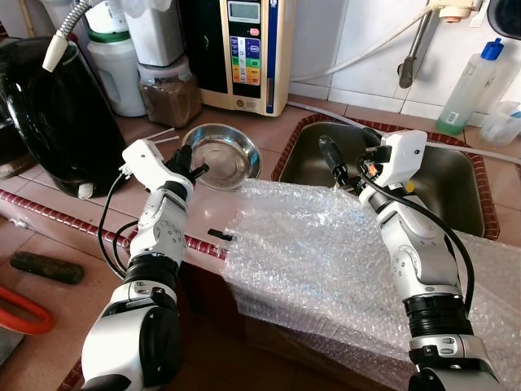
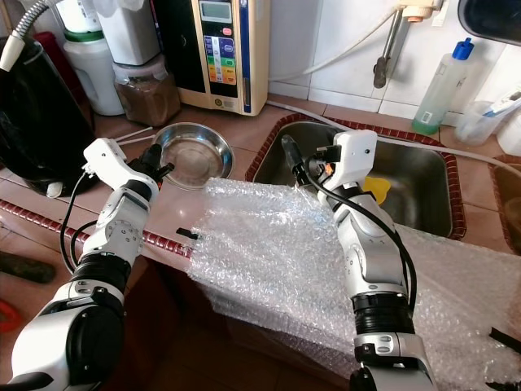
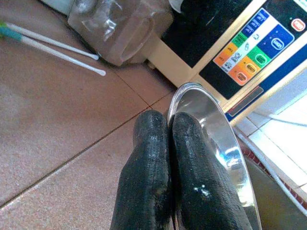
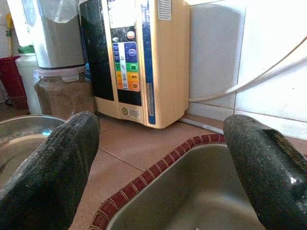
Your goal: Kitchen organization
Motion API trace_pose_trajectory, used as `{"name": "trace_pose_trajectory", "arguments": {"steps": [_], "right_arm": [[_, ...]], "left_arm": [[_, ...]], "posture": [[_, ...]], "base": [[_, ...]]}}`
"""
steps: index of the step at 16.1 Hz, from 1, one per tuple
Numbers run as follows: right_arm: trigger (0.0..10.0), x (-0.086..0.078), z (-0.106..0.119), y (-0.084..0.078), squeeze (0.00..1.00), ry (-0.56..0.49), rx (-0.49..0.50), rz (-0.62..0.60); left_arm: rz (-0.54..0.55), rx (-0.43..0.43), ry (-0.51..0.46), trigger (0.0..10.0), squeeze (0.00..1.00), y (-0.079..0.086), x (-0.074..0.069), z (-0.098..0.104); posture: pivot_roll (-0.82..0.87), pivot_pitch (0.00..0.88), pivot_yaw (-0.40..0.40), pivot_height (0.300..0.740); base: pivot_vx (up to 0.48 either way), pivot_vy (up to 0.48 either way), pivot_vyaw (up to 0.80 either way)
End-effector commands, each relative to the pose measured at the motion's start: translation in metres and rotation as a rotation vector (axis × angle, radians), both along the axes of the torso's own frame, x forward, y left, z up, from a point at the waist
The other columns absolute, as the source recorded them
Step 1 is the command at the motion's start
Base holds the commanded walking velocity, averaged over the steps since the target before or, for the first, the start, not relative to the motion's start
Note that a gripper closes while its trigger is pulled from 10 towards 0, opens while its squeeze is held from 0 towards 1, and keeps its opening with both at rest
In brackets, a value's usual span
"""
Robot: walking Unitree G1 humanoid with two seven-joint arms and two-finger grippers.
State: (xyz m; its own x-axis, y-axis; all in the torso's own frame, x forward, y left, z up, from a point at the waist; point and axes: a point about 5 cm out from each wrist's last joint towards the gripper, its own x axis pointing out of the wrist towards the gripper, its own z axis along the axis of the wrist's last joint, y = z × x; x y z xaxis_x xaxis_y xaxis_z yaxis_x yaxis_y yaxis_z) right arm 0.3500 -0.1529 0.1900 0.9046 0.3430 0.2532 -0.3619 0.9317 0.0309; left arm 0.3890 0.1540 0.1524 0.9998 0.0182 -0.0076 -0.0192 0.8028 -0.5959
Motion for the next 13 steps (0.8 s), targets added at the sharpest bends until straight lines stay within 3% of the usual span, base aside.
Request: {"name": "trace_pose_trajectory", "arguments": {"steps": [1, 5, 10, 13], "right_arm": [[10.0, 0.002, 0.018, 0.012, 0.00, -0.055, 0.028, 0.049], [10.0, 0.007, 0.030, 0.005, 0.00, -0.061, 0.167, 0.025], [10.0, 0.006, 0.015, -0.017, 0.00, 0.015, 0.326, -0.048], [10.0, 0.007, 0.014, -0.022, 0.00, 0.025, 0.354, -0.070]], "left_arm": [[-0.001, -0.003, -0.027, 0.0, 0.00, -0.001, 0.001, 0.004], [-0.024, -0.007, -0.025, 0.0, 0.00, -0.006, -0.002, 0.001], [-0.049, 0.011, -0.026, 0.0, 0.00, -0.010, -0.005, -0.002], [-0.072, 0.027, -0.021, 0.0, 0.00, -0.015, -0.007, -0.006]], "posture": [[0.03, 0.000, 0.012, 0.740], [0.03, 0.000, 0.012, 0.740], [0.04, 0.000, 0.019, 0.740], [0.04, 0.000, 0.026, 0.740]], "base": [[0.000, 0.000, 0.00], [0.000, 0.000, 0.00], [0.000, 0.000, 0.00], [0.000, 0.000, 0.00]]}}
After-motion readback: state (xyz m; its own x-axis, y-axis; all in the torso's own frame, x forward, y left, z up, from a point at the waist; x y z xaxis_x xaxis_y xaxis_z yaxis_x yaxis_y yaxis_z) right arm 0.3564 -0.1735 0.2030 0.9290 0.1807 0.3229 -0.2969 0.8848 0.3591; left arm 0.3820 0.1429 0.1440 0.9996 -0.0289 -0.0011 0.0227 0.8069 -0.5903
